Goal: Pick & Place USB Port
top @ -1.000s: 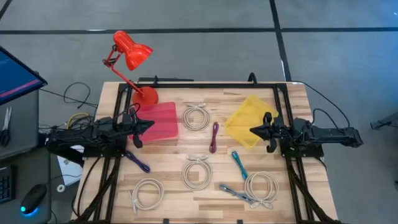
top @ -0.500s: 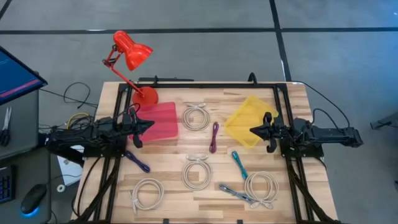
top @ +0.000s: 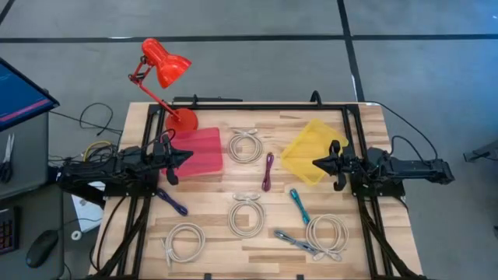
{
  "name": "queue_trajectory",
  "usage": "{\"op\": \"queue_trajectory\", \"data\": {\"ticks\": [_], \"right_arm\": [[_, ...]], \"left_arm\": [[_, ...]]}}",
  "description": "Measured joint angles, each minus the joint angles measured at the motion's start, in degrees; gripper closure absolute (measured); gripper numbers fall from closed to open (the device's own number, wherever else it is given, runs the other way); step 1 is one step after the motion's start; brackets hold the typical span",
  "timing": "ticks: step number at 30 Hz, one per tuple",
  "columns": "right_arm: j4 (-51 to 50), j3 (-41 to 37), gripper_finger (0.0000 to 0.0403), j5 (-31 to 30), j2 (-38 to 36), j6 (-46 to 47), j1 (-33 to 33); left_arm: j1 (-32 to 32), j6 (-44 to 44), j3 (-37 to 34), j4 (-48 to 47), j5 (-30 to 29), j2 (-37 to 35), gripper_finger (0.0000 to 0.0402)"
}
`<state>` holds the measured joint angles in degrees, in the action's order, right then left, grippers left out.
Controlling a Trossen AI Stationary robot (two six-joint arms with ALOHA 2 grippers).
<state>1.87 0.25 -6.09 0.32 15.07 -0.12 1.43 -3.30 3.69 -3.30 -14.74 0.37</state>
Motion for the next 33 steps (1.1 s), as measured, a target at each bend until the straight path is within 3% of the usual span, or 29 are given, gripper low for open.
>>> {"op": "queue_trajectory", "data": {"ticks": [33], "right_arm": [[0.1, 0.0, 0.0403, 0.0, 0.0, 0.0, 0.0]], "left_arm": [[0.0, -0.1, 0.0, 1.2, 0.0, 0.0, 0.0394]]}}
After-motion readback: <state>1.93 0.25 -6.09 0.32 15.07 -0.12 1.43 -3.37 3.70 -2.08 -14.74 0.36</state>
